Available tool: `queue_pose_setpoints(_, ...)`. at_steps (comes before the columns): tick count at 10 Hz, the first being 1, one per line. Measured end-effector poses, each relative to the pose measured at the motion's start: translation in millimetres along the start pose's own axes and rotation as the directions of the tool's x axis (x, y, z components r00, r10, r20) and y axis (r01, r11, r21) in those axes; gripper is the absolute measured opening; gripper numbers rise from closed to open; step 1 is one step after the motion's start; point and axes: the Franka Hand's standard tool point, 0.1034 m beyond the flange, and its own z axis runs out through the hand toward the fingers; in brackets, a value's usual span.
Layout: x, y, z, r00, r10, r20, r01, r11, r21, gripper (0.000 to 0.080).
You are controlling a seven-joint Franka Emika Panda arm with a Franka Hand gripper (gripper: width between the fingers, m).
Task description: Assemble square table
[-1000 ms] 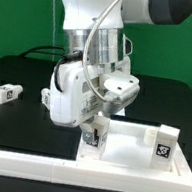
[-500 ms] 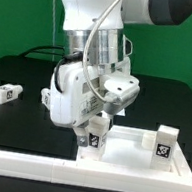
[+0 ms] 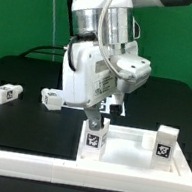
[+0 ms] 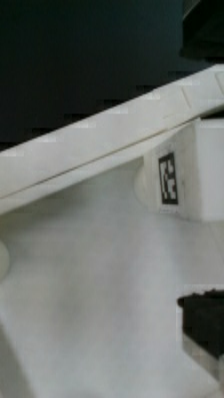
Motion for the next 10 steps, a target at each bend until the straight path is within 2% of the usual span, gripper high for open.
queue_pose_setpoints(6, -1.0, 1.0, 1.2, 1.0, -0.004, -0.002, 0.004, 1.0, -0.002, 0.0649)
queue_pose_setpoints(8, -18.1, 8.3, -6.9, 0.999, -0.032, 0.009, 0.032, 0.999, 0.001, 0.0649)
queue_pose_setpoints(10, -37.3, 28.4, -9.9, 0.999, -0.051, 0.018, 0.052, 0.999, -0.013, 0.0649)
